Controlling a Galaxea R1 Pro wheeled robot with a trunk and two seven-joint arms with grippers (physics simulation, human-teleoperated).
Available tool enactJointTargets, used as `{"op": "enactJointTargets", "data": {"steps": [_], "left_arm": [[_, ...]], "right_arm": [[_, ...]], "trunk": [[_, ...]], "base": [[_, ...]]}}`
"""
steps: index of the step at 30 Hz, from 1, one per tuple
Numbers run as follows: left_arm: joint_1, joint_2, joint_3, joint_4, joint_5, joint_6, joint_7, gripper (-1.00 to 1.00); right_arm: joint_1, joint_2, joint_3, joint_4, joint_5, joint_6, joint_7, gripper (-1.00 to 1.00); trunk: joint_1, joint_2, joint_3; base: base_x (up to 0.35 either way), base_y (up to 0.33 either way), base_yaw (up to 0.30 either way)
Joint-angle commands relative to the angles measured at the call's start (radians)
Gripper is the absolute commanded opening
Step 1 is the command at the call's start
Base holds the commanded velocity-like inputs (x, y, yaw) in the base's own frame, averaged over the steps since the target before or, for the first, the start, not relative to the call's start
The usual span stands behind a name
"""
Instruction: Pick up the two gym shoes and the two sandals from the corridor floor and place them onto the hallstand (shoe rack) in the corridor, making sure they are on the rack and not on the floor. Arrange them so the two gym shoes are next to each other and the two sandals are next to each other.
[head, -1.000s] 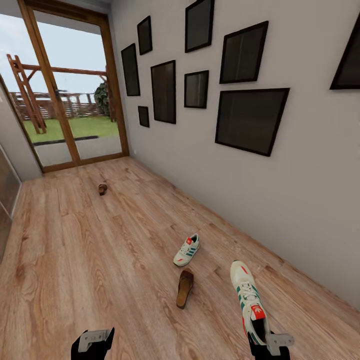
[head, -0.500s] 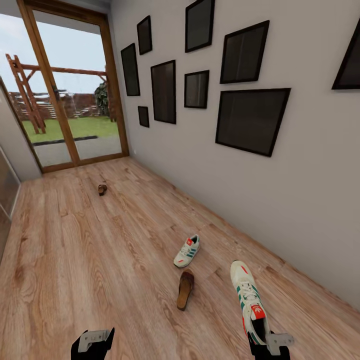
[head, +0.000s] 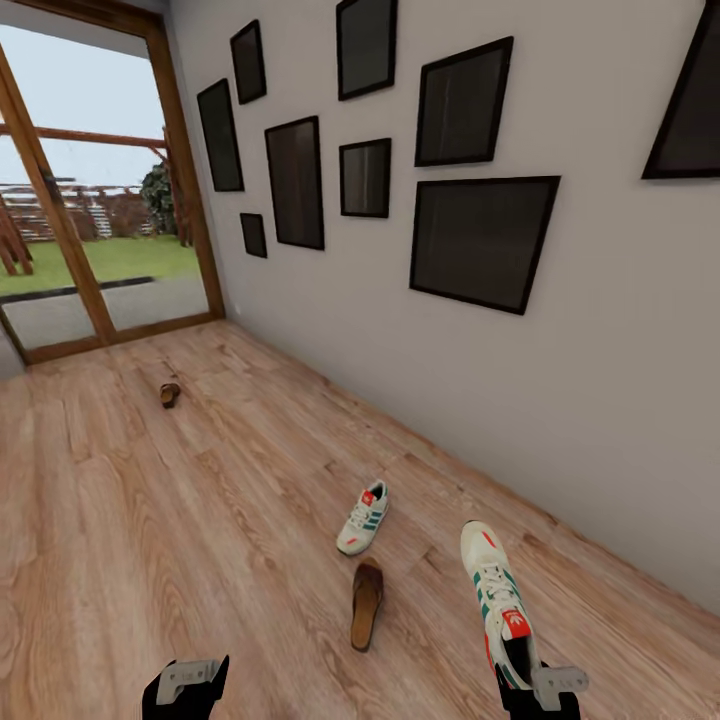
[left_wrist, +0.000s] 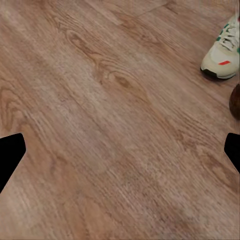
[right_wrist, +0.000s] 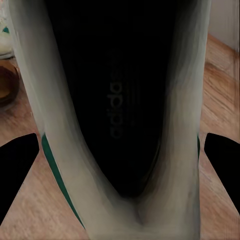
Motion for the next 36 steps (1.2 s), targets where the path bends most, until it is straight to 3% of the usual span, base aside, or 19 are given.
{"op": "enactJointTargets", "data": {"steps": [1,8,16,19,23,27,31,36], "left_arm": [[0.000,-0.001,0.006,0.001,0.000,-0.002,-0.009,1.00],[0.000,-0.001,0.006,0.000,-0.001,-0.002,-0.009,1.00],[-0.001,-0.006,-0.002,0.000,-0.002,0.004,-0.001,1.00],[-0.004,-0.016,-0.010,0.000,-0.002,0.009,0.004,1.00],[-0.013,-0.030,-0.016,-0.003,-0.004,0.015,0.007,1.00],[-0.056,-0.032,-0.018,-0.014,-0.004,0.040,0.010,1.00],[-0.069,-0.032,-0.017,-0.016,-0.003,0.043,0.013,1.00],[-0.071,-0.031,-0.015,-0.013,-0.004,0.044,0.021,1.00]], "right_arm": [[-0.001,0.000,-0.002,0.001,0.006,-0.003,0.000,-1.00],[-0.001,0.000,-0.003,-0.001,0.006,-0.003,0.000,-1.00],[-0.001,0.001,0.000,-0.012,0.005,-0.004,0.004,-1.00],[-0.002,0.002,0.020,-0.045,0.006,-0.001,0.005,-1.00],[-0.004,0.005,0.092,-0.174,0.004,0.025,0.005,-1.00],[-0.012,0.009,0.134,-0.345,0.004,0.181,0.012,-1.00],[-0.013,0.009,0.142,-0.418,0.005,0.237,0.075,-1.00],[-0.013,0.000,0.134,-0.439,0.008,0.250,0.131,-1.00]], "trunk": [[0.000,0.000,-0.001],[0.000,0.000,-0.001],[0.000,0.000,-0.001],[0.000,0.000,-0.001],[0.000,0.000,-0.001],[0.000,0.000,-0.001],[0.000,0.000,-0.001],[0.000,0.000,-0.001]], "base": [[0.082,0.064,-0.262],[0.031,0.024,-0.247],[0.004,0.003,-0.064],[0.001,0.001,-0.012],[0.000,0.000,-0.004],[0.000,0.000,0.000],[0.027,-0.014,0.000],[0.167,-0.146,0.000]]}}
